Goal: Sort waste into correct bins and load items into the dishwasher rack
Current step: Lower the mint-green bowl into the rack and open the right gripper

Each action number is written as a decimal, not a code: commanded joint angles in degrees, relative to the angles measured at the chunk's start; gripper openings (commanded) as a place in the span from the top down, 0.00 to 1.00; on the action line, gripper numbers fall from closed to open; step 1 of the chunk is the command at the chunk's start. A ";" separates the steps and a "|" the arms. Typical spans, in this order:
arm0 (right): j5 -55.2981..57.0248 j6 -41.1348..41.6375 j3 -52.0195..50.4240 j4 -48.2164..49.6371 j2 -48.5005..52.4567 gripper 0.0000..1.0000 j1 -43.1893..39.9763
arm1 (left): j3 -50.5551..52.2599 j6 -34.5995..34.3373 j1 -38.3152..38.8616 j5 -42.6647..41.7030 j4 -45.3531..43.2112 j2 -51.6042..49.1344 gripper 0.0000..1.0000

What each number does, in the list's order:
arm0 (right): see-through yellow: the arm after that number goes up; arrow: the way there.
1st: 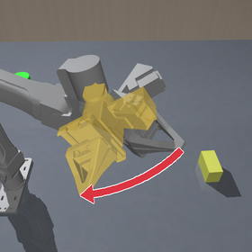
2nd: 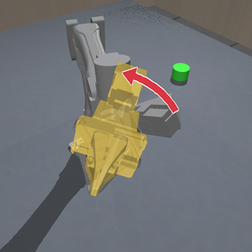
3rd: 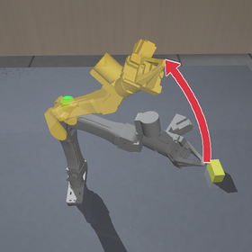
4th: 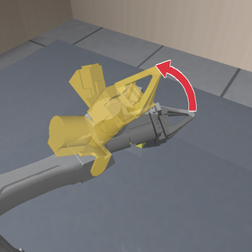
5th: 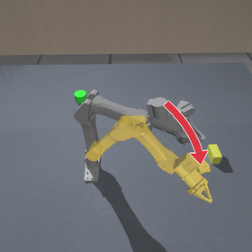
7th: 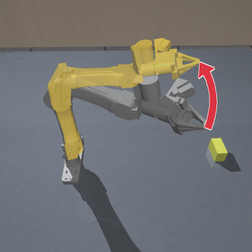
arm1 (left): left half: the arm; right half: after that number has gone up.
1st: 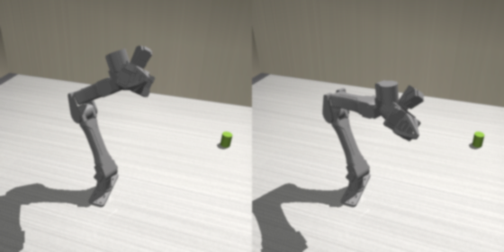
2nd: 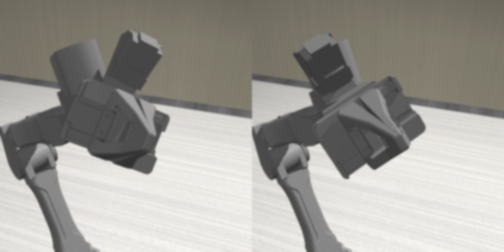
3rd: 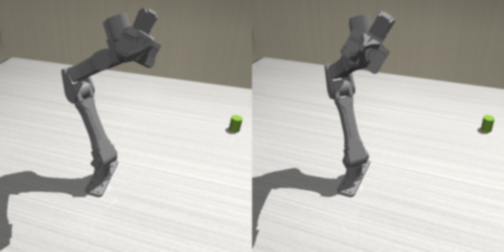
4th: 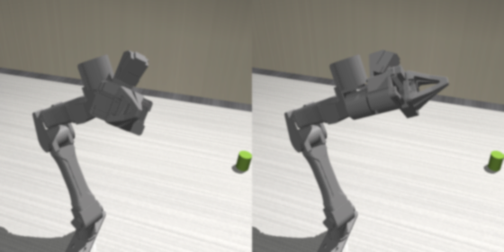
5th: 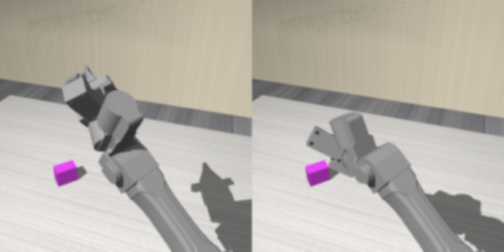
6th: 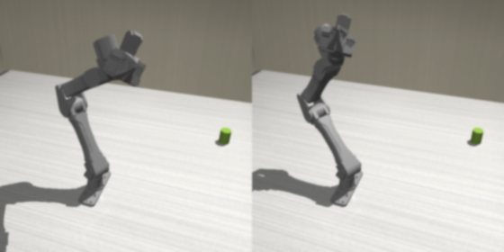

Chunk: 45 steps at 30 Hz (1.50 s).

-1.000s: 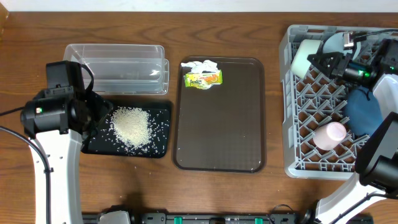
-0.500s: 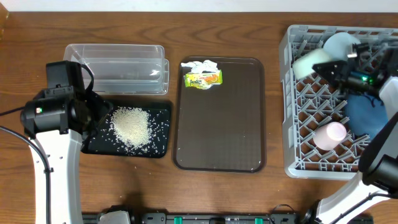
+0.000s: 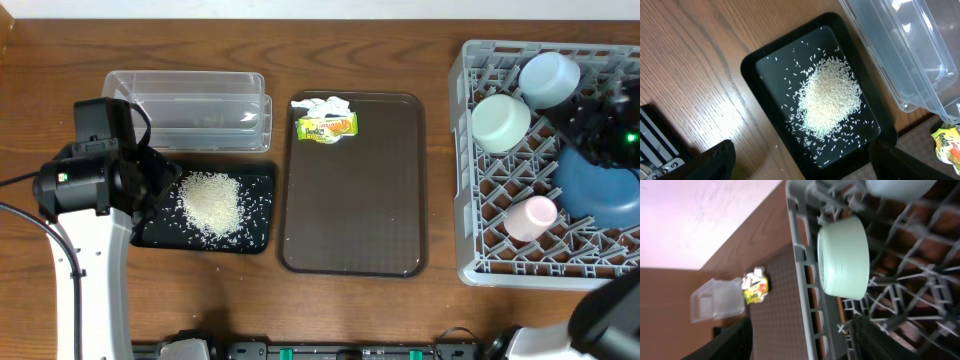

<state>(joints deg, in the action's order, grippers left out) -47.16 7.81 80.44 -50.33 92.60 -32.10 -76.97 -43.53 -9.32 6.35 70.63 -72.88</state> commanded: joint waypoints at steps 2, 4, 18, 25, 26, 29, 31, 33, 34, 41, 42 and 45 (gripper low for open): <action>6.29 2.03 0.13 0.57 -6.91 0.39 0.63 | -0.87 -0.50 -0.26 0.50 0.26 -0.09 0.12; 6.29 2.32 0.13 0.90 -8.50 0.39 1.90 | -0.87 -0.50 -0.26 0.50 0.28 -0.09 0.12; 6.58 -0.15 0.09 0.22 -9.29 0.01 31.89 | -0.87 -0.50 -0.26 0.50 0.26 -0.09 0.12; 18.03 0.02 0.09 0.33 -5.95 0.01 49.92 | -0.87 -0.50 -0.26 0.50 0.28 -0.09 0.12; 19.65 0.02 0.09 0.33 -5.44 0.01 51.52 | -0.87 -0.50 -0.26 0.50 0.26 -0.09 0.12; 27.61 0.24 0.09 0.22 -4.37 0.01 55.54 | -0.87 -0.48 -0.26 0.50 0.28 -0.09 0.12; 33.90 3.82 0.09 0.13 -4.28 0.01 56.11 | -0.87 -0.50 -0.26 0.50 0.28 -0.09 0.12; 39.63 8.46 0.11 0.00 -4.37 0.01 55.10 | -0.87 -0.48 -0.26 0.50 0.28 -0.09 0.12; 41.81 9.64 0.11 0.00 -4.46 0.01 54.25 | -0.87 -0.50 -0.26 0.50 0.28 -0.09 0.12; 48.65 10.62 0.11 -1.84 -4.72 0.01 42.36 | -0.87 -0.50 -0.26 0.50 0.28 -0.09 0.12; 48.65 10.62 0.11 -2.86 -4.72 0.01 40.52 | -0.87 -0.50 -0.26 0.50 0.26 -0.09 0.12; 48.65 10.58 0.11 -8.02 -4.72 0.01 34.75 | -0.87 -0.50 -0.26 0.50 0.28 -0.09 0.12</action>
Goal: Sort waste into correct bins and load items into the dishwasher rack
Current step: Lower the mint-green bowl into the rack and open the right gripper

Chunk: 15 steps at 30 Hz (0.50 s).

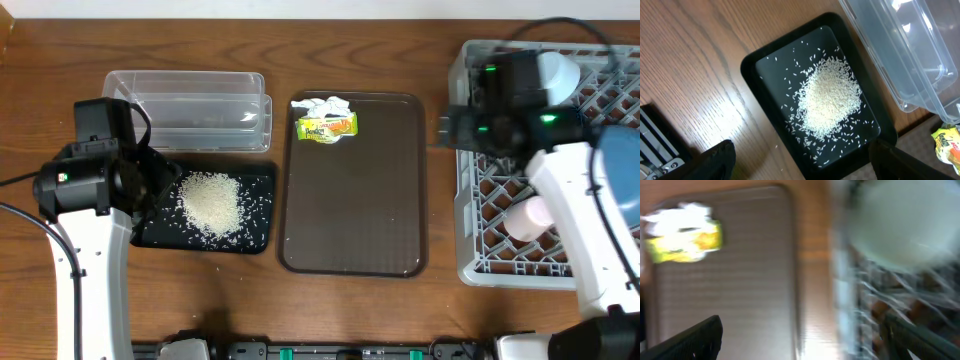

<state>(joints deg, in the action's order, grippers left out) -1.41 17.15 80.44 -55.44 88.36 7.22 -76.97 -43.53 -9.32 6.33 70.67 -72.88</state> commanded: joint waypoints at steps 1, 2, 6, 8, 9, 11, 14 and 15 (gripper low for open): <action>2.91 1.27 0.11 -4.70 -0.48 0.01 -6.38 | -0.87 -0.48 -0.26 0.52 0.24 -0.09 0.12; 2.84 1.29 0.11 -5.92 -0.48 0.01 -7.96 | -0.87 -0.50 -0.26 0.52 0.24 -0.09 0.12; -1.09 1.29 0.11 -7.28 -0.48 0.01 -11.54 | -0.87 -0.50 -0.26 0.52 0.22 -0.09 0.12; -2.99 1.27 0.11 -7.34 -0.48 0.01 -12.28 | -0.87 -0.48 -0.26 0.52 0.24 -0.09 0.12; -3.15 1.29 0.11 -7.34 -0.48 0.01 -12.31 | -0.87 -0.48 -0.26 0.52 0.24 -0.09 0.12; -3.13 1.27 0.11 -7.32 -0.48 0.01 -12.28 | -0.87 -0.48 -0.26 0.52 0.22 -0.09 0.12; -3.13 1.25 0.11 -7.32 -0.48 0.01 -12.28 | -0.87 -0.50 -0.26 0.52 0.24 -0.09 0.12; -3.13 1.25 0.11 -7.32 -0.48 0.01 -12.28 | -0.87 -0.48 -0.26 0.52 0.22 -0.09 0.12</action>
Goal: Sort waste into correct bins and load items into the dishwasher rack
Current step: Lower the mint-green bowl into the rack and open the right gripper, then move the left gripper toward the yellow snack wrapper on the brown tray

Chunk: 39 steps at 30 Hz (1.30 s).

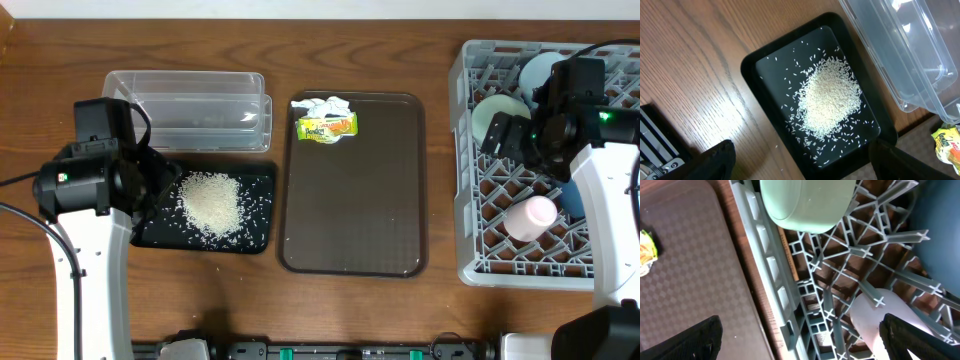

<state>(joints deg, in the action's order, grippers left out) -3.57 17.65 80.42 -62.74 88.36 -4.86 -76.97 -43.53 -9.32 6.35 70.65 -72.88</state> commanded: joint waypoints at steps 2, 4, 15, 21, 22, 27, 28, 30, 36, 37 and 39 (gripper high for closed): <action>-0.96 0.74 0.13 -0.02 -0.48 0.01 -0.20 | -0.87 -0.48 -0.26 0.50 0.26 -0.09 0.12; -0.96 0.74 0.13 -0.02 -0.48 0.01 -0.20 | -0.87 -0.50 -0.26 0.48 0.26 -0.09 0.12; -0.96 0.74 0.13 -0.02 -0.48 0.01 -0.20 | -0.87 -2.03 -0.20 -21.09 0.87 -0.09 0.12; -0.96 0.76 0.13 -0.04 -0.48 0.01 -0.20 | -0.85 16.33 6.99 -41.03 -1.86 -0.09 0.12; -0.96 0.74 0.13 -0.02 -0.48 0.01 -0.15 | -0.87 16.74 9.73 -40.11 -2.29 -0.09 0.12; -0.96 0.74 0.13 -0.02 -0.48 0.01 -0.15 | -1.88 15.19 24.57 -26.10 -7.45 -0.44 0.12; -0.96 0.74 0.13 -0.02 -0.48 0.01 -0.15 | -2.93 14.23 27.26 -22.62 -7.63 -0.96 0.12; -0.96 0.74 0.13 -0.02 -0.48 0.01 -0.15 | -6.91 13.94 32.24 -16.55 -7.21 -3.74 0.12; -0.96 0.74 0.13 -0.02 -0.48 0.01 -0.09 | -24.55 18.40 35.82 -12.24 -0.59 -19.45 0.12; -0.96 0.74 0.13 -0.04 -0.48 0.01 -0.11 | -27.71 19.56 35.82 -11.78 0.44 -22.77 0.12; -0.96 0.74 0.13 -0.02 -0.48 0.01 -0.11 | -32.17 19.96 35.82 -8.98 0.20 -28.41 0.12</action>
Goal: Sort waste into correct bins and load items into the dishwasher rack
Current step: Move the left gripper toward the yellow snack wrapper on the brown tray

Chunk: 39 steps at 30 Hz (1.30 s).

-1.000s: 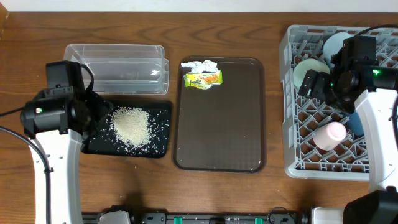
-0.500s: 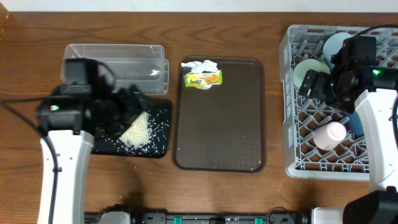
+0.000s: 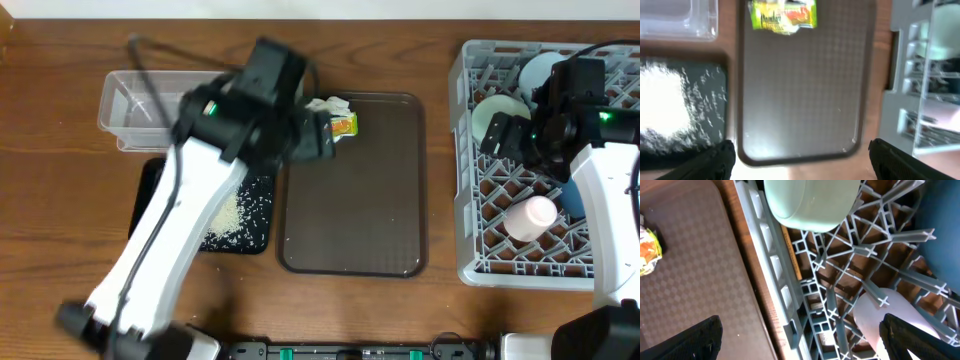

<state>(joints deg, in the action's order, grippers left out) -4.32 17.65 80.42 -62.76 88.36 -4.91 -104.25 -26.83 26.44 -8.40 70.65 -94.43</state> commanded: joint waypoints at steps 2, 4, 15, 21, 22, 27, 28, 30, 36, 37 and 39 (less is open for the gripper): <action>-0.22 0.74 0.13 0.00 -0.48 0.01 -0.07 | -6.14 3.23 0.07 9.22 -3.10 -10.93 0.12; -0.22 0.74 0.13 -0.02 -0.48 0.01 -0.07 | -6.12 3.23 0.07 10.69 -7.52 -14.45 0.12; -0.22 0.74 0.13 0.00 -0.48 0.01 -0.07 | -6.08 16.39 0.74 10.84 -22.88 -28.57 0.12; -0.22 0.74 0.13 -0.02 -0.48 0.01 -0.07 | -6.08 20.17 0.92 11.08 -25.59 -35.06 0.14; -0.22 0.74 0.13 0.00 -0.48 0.01 -0.07 | -6.08 22.01 0.92 11.06 -25.53 -35.71 0.16; -0.22 0.74 0.13 0.00 -0.48 0.01 -0.07 | -5.81 28.63 0.92 11.06 -24.59 -38.36 0.21; -0.22 0.74 0.13 0.00 -0.48 0.01 -0.07 | -5.60 29.31 0.92 11.06 -24.57 -38.60 0.21; -0.22 0.74 0.13 0.00 -0.48 0.01 -0.04 | -5.11 29.62 0.92 11.04 -24.57 -38.66 0.21; -0.22 0.74 0.13 0.00 -0.48 0.01 -0.04 | -3.76 30.51 0.92 11.06 -25.57 -38.66 0.27; -0.22 0.74 0.13 0.00 -0.48 0.01 -0.07 | -3.39 30.97 0.92 11.06 -26.12 -38.66 0.28; -0.22 0.74 0.13 -0.02 -0.48 0.01 -0.04 | -2.40 31.17 0.92 11.06 -27.67 -38.66 0.29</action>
<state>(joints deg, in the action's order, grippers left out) -4.40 17.65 80.42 -62.78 88.36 -4.91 -108.07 2.57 27.40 1.91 43.90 -132.99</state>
